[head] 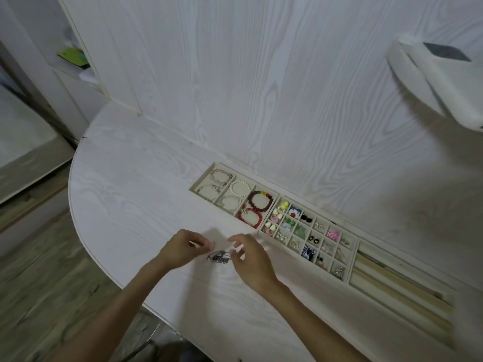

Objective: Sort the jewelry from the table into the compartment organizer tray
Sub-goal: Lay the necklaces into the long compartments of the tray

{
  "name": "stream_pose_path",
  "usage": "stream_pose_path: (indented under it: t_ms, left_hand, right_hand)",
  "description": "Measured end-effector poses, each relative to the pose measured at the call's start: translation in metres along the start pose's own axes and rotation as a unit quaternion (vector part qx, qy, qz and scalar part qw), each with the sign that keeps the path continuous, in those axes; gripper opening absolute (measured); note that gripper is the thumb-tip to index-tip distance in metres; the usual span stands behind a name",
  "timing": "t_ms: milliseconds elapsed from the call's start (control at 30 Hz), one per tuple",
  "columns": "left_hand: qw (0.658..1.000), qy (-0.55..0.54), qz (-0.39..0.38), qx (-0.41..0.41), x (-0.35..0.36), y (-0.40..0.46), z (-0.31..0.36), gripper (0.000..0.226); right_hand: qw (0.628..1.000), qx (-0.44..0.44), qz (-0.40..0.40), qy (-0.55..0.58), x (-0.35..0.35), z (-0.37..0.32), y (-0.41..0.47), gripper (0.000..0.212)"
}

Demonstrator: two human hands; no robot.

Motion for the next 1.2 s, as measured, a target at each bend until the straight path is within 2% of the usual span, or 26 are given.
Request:
stream_pose_path:
  t_ms: [33, 100, 233, 400, 500, 600, 633, 700, 767, 833, 933, 1033, 1200]
  left_hand:
    - [0.999, -0.049, -0.009, -0.014, 0.001, -0.002, 0.008, 0.006]
    - [0.989, -0.12, -0.044, -0.07, 0.01, -0.008, 0.02, 0.015]
    - [0.981, -0.151, -0.088, -0.079, 0.036, -0.02, 0.052, 0.023]
    - [0.985, -0.14, -0.082, -0.052, 0.069, -0.026, 0.09, 0.021]
    - [0.988, -0.131, -0.085, -0.02, 0.089, -0.031, 0.11, 0.019]
    - [0.995, -0.049, -0.07, 0.042, 0.096, -0.032, 0.128, 0.02]
    - [0.996, 0.004, -0.061, 0.065, 0.096, -0.032, 0.132, 0.025]
    - [0.988, 0.079, -0.079, 0.108, 0.103, -0.035, 0.145, 0.048]
    - [0.974, 0.096, -0.143, 0.15, 0.116, -0.043, 0.168, 0.069]
    - [0.954, 0.092, -0.218, 0.185, 0.128, -0.051, 0.193, 0.074]
    - [0.921, 0.098, -0.284, 0.246, 0.144, -0.059, 0.23, 0.054]
    - [0.904, 0.08, -0.329, 0.262, 0.162, -0.064, 0.253, 0.025]
    - [0.901, 0.069, -0.324, 0.28, 0.166, -0.063, 0.279, 0.012]
  right_hand:
    - [0.998, 0.041, 0.017, 0.054, -0.005, 0.004, 0.0, 0.022]
    - [0.987, 0.093, 0.034, 0.127, -0.014, 0.011, -0.002, 0.019]
    - [0.96, 0.155, 0.059, 0.226, -0.037, 0.019, -0.023, 0.02]
    - [0.941, 0.158, 0.148, 0.26, -0.079, 0.031, -0.052, 0.024]
    - [0.939, 0.152, 0.19, 0.243, -0.103, 0.042, -0.069, 0.014]
    - [0.945, 0.138, 0.21, 0.21, -0.126, 0.05, -0.081, 0.011]
    - [0.95, 0.134, 0.204, 0.196, -0.133, 0.052, -0.084, 0.012]
    - [0.963, 0.129, 0.161, 0.174, -0.143, 0.051, -0.088, 0.012]
    - [0.975, 0.115, 0.106, 0.156, -0.151, 0.045, -0.094, 0.013]
    - [0.984, 0.088, 0.076, 0.136, -0.165, 0.036, -0.101, 0.012]
    - [0.989, 0.074, 0.065, 0.113, -0.192, 0.028, -0.113, 0.014]
    - [0.983, 0.074, 0.064, 0.155, -0.218, 0.024, -0.127, 0.015]
    - [0.968, 0.063, 0.073, 0.23, -0.26, 0.018, -0.159, 0.018]
Point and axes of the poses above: each hand's wrist, its own y-axis towards the middle knuckle, its own x-axis out of the palm, z = x × y, the point moved 10 cm from there along y, towards the middle knuckle, and after that the axes turned 6 degrees about y, right-handed, at the moved point
